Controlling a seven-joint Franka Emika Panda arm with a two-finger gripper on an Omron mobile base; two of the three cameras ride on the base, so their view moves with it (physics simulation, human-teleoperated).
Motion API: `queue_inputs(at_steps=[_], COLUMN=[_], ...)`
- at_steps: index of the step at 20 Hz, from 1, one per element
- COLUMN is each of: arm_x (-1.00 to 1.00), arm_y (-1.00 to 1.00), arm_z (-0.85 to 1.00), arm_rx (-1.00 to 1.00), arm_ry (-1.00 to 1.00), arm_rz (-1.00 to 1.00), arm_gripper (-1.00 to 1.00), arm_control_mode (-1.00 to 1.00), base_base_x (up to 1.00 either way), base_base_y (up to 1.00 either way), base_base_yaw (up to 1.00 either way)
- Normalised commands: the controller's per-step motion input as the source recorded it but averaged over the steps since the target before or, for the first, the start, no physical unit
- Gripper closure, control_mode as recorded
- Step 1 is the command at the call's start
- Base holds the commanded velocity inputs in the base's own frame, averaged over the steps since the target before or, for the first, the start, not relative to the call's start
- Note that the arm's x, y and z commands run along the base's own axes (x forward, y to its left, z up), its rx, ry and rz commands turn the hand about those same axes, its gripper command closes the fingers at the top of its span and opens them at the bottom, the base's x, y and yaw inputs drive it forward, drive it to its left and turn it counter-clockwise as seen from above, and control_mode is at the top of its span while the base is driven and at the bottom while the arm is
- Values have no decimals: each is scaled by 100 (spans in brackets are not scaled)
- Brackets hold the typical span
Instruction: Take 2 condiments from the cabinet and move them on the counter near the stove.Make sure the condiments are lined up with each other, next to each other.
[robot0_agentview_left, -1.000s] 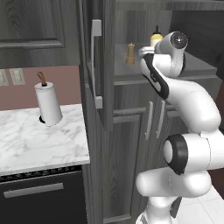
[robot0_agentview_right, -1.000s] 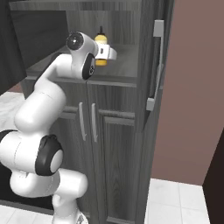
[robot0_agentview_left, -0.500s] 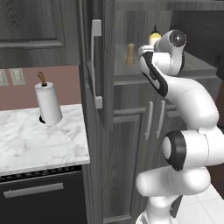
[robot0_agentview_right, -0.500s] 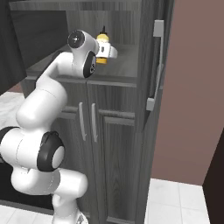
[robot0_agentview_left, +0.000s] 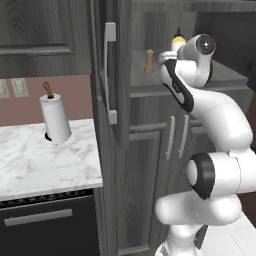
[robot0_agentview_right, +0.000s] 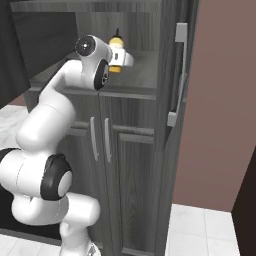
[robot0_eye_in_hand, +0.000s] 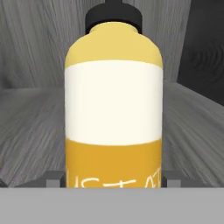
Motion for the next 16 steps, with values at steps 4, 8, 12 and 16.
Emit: queue_inputs(at_steps=[4, 8, 12, 16], arm_x=[-88, -100, -100, -100], arm_y=[0, 0, 0, 0], arm_z=[0, 7, 13, 27], arm_rx=[0, 0, 0, 0], arm_ry=[-8, -5, -2, 0], arm_rz=[7, 6, 9, 10], arm_gripper=[100, 100, 100, 100], arm_control_mode=[-100, -100, -100, -100], base_base_x=[0, 0, 0, 0], base_base_y=[0, 0, 0, 0], base_base_yaw=[0, 0, 0, 0])
